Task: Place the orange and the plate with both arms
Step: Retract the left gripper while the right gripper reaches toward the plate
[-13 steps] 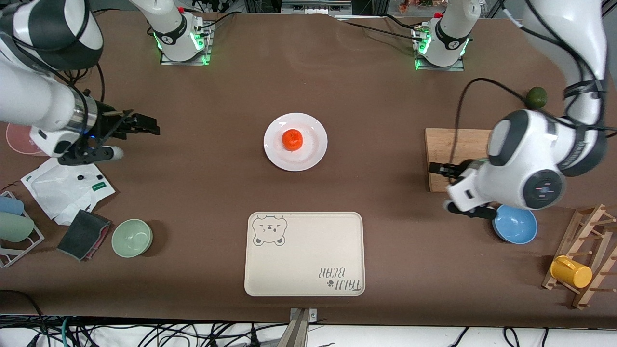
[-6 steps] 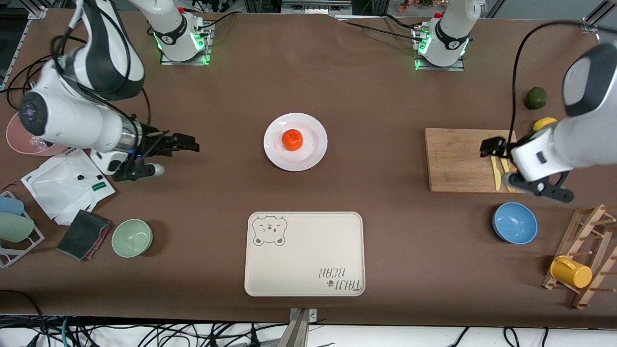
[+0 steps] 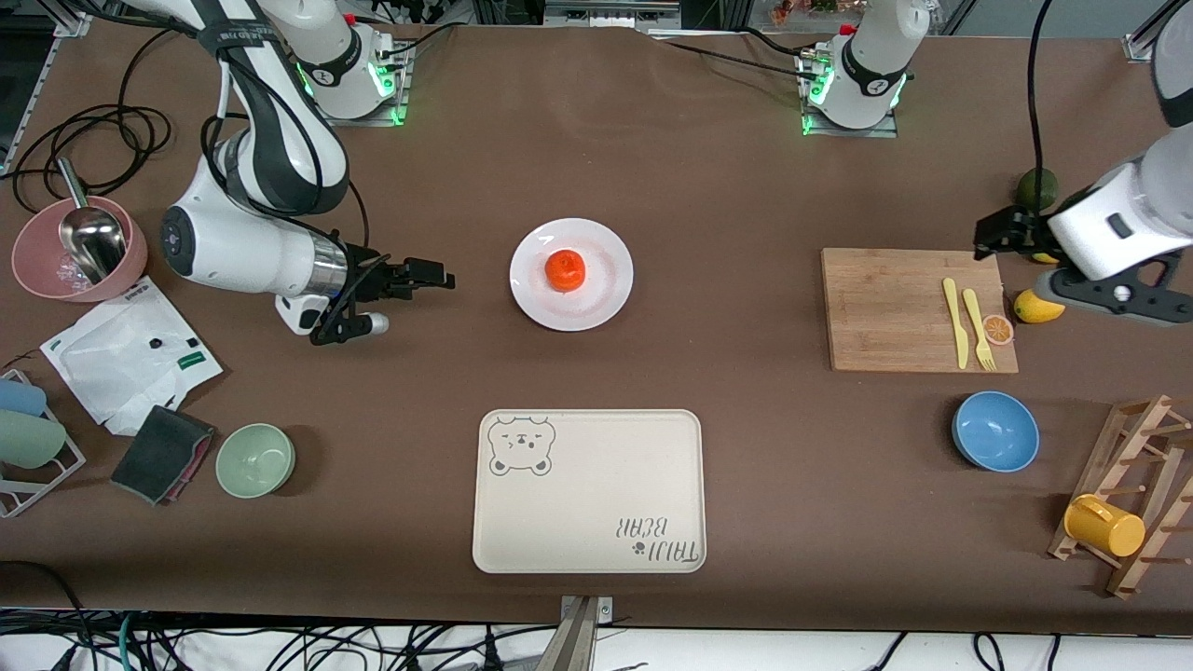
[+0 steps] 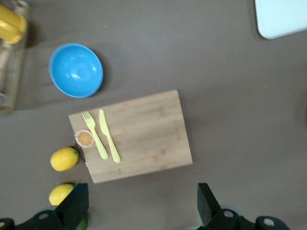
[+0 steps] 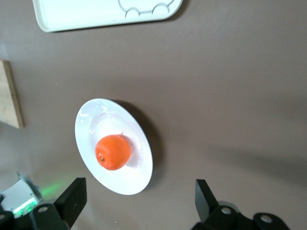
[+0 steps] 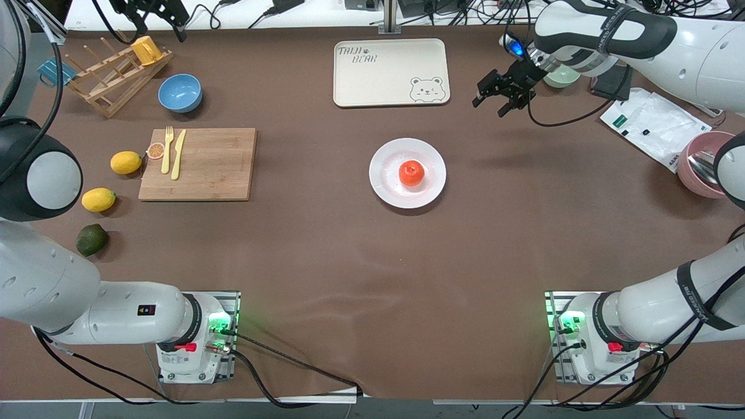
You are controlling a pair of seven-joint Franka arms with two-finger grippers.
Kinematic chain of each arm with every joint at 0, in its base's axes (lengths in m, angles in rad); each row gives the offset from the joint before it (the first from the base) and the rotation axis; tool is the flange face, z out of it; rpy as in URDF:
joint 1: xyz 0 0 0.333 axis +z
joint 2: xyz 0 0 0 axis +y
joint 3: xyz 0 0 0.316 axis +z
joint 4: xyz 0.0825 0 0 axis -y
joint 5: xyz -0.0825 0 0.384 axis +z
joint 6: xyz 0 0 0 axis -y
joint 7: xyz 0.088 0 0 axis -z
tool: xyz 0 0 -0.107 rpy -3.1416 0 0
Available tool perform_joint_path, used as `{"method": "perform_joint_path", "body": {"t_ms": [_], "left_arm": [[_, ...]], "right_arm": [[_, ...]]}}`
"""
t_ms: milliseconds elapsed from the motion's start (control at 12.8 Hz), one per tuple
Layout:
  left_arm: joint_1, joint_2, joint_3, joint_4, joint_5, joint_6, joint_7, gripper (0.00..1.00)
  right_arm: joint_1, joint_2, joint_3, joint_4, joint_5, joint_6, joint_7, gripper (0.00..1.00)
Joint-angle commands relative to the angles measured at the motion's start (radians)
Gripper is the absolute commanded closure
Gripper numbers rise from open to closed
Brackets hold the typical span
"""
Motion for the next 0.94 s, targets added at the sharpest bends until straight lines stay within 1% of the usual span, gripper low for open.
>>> {"method": "perform_joint_path", "body": {"t_ms": [0, 78, 156, 234, 390, 468, 546, 702, 858], "left_arm": [[-0.018, -0.107, 0.07, -0.126, -0.092, 0.057, -0.004, 0.0], [-0.015, -0.144, 0.07, -0.171, -0.089, 0.072, -0.016, 0.0], [-0.015, -0.165, 0.061, -0.189, -0.073, 0.089, -0.018, 0.0], [-0.009, -0.169, 0.047, -0.197, -0.062, 0.089, -0.018, 0.0], [0.025, -0.165, 0.039, -0.196, -0.062, 0.091, -0.016, 0.0], [0.038, -0.167, 0.035, -0.199, -0.063, 0.085, -0.009, 0.0], [0.063, -0.173, 0.007, -0.208, -0.062, 0.079, -0.007, 0.0], [0.068, -0.161, -0.01, -0.193, -0.059, 0.077, -0.016, 0.0], [0.069, -0.153, -0.008, -0.193, -0.056, 0.077, -0.015, 0.0]], "right_arm": [[-0.008, 0.005, 0.011, -0.066, 0.132, 0.034, -0.119, 0.0], [-0.008, 0.01, 0.011, -0.097, 0.204, 0.046, -0.189, 0.0], [-0.008, 0.014, 0.011, -0.126, 0.256, 0.061, -0.236, 0.0], [-0.008, 0.022, 0.018, -0.146, 0.281, 0.074, -0.283, 0.0], [-0.006, 0.043, 0.042, -0.172, 0.341, 0.112, -0.346, 0.0], [-0.006, 0.056, 0.074, -0.191, 0.394, 0.159, -0.391, 0.0], [-0.006, 0.071, 0.094, -0.201, 0.446, 0.196, -0.441, 0.0], [-0.006, 0.112, 0.102, -0.203, 0.506, 0.212, -0.518, 0.0], [-0.006, 0.131, 0.114, -0.205, 0.528, 0.229, -0.549, 0.0]]}}
